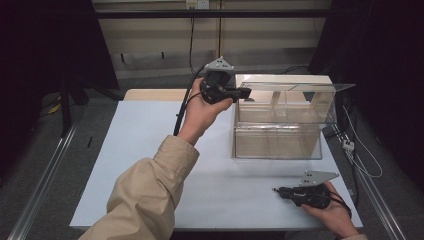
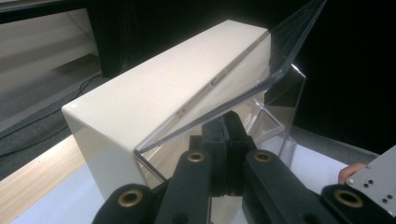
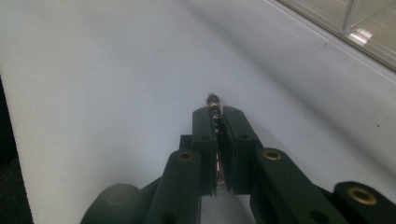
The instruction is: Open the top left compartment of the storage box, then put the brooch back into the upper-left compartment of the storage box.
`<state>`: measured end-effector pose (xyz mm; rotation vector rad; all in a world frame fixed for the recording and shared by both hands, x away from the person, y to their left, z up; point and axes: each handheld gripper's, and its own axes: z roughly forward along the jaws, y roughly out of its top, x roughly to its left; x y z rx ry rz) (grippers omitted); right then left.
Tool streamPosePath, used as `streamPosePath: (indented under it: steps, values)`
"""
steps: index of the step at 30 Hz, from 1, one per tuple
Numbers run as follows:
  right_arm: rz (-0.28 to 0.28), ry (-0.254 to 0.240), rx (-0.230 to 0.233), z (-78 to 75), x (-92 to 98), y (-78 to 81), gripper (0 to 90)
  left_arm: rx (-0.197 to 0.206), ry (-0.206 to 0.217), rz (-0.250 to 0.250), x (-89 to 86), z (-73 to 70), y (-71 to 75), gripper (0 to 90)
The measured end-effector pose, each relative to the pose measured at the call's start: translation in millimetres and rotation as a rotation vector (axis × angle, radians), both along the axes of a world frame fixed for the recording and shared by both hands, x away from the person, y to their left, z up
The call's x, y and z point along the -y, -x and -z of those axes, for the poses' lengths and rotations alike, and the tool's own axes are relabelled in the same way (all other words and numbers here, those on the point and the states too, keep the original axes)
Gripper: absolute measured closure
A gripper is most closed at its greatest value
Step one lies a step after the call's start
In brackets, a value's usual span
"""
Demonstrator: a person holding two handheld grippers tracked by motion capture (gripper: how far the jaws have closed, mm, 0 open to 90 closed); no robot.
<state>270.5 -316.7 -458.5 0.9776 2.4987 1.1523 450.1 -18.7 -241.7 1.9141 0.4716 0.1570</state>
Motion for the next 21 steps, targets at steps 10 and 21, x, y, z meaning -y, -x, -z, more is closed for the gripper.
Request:
streamPosePath:
  steps: [10,21]
  values:
    - [-0.011,-0.059,-0.034,-4.6,-3.0,-3.4,85.0,0.003,-0.004,0.002,0.3,-0.3,-0.5,90.0]
    - [-0.048,-0.110,-0.017,-28.7,-12.0,-8.9,85.0,0.002,-0.008,0.002,0.9,-0.7,0.1,90.0]
